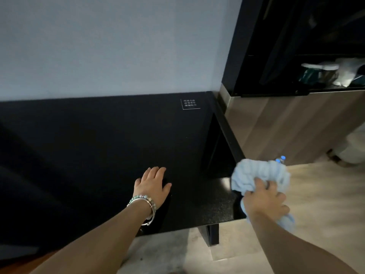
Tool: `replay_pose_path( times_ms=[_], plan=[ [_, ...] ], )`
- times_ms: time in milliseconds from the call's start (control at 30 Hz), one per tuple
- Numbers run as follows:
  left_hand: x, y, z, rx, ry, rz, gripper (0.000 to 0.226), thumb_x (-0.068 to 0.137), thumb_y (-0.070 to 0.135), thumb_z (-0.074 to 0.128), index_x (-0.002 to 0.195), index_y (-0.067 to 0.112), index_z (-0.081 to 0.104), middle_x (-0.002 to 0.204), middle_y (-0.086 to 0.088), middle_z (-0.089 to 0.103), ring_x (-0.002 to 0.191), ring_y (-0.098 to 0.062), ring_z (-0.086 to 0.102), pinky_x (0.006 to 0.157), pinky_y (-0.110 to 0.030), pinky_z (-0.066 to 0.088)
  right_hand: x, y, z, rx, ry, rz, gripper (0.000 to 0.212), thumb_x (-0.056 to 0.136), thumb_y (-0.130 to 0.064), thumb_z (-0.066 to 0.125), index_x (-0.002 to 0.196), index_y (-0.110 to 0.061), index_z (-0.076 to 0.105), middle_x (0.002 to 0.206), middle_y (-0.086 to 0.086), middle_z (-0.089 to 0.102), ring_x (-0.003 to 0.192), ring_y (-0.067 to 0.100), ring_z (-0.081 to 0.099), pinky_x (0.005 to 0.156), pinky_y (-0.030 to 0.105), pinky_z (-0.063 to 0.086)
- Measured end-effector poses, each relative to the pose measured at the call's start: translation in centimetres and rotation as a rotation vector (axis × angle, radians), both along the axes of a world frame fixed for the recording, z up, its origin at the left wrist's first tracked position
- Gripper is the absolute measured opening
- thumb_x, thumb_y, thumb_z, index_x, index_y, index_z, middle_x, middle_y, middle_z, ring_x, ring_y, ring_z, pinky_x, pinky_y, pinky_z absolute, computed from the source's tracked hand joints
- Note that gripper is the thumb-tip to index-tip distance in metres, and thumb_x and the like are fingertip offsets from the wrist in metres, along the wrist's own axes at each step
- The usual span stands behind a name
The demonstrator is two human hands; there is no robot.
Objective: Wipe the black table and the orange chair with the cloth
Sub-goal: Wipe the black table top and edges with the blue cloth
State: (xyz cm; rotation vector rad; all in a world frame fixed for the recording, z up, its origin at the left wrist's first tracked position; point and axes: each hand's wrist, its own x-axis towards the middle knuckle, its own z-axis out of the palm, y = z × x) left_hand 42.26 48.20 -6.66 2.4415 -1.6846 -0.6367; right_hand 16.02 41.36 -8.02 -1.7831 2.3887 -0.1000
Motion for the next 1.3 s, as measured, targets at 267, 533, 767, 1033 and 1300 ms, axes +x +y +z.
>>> replay_pose_path(
  times_ms=[267,533,767,1033,1300],
  plan=[
    [4.4,0.3,0.1,0.061,-0.074,0.076,0.060,0.095,0.042,0.042,0.148,0.028,0.017,0.156,0.003,0.013,0.146,-0.018,0.006,0.116,-0.044,0.020,5.2,-3.9,2.0,-0.183,-0.198,0.061,0.050,0.088,-0.033,0.055,0.136,-0.027,0.041,0.145,0.006,0.027,0.119,0.037,0.034,0.096,0.047,0.031],
    [9.2,1.8,-0.2,0.083,-0.082,0.289,0.060,0.095,0.042,0.042,0.148,0.028,0.015,0.156,0.004,0.012,0.146,-0.018,0.006,0.115,-0.043,0.022,11.9,-9.1,1.4,0.181,-0.206,-0.014,0.064,0.093,-0.060,0.024,0.149,-0.034,0.004,0.158,0.007,-0.010,0.141,0.039,0.005,0.111,0.058,0.014],
    [11.9,3.5,-0.6,0.038,-0.041,0.490,0.055,0.097,0.037,0.040,0.147,0.028,0.018,0.156,0.005,0.014,0.145,-0.017,0.007,0.114,-0.042,0.022,22.2,-10.0,1.0,0.246,-0.109,0.483,0.059,0.092,-0.057,0.026,0.146,-0.042,0.008,0.159,0.000,-0.005,0.141,0.036,0.008,0.111,0.055,0.017],
    [15.9,7.7,-0.4,0.022,-0.115,0.673,0.053,0.098,0.031,0.038,0.147,0.029,0.019,0.155,0.006,0.015,0.145,-0.016,0.007,0.114,-0.040,0.021,31.7,-0.9,1.9,0.248,-0.322,1.335,0.040,0.087,-0.032,0.051,0.127,-0.036,0.051,0.141,-0.013,0.041,0.127,0.018,0.036,0.104,0.034,0.032],
    [20.4,12.1,-0.9,0.025,-0.122,0.744,0.053,0.098,0.029,0.038,0.147,0.028,0.020,0.156,0.006,0.014,0.146,-0.016,0.005,0.115,-0.040,0.019,32.1,-4.0,0.8,0.208,-0.086,0.625,0.055,0.092,-0.049,0.036,0.143,-0.037,0.020,0.157,0.000,0.000,0.137,0.035,0.017,0.107,0.052,0.026]
  ],
)
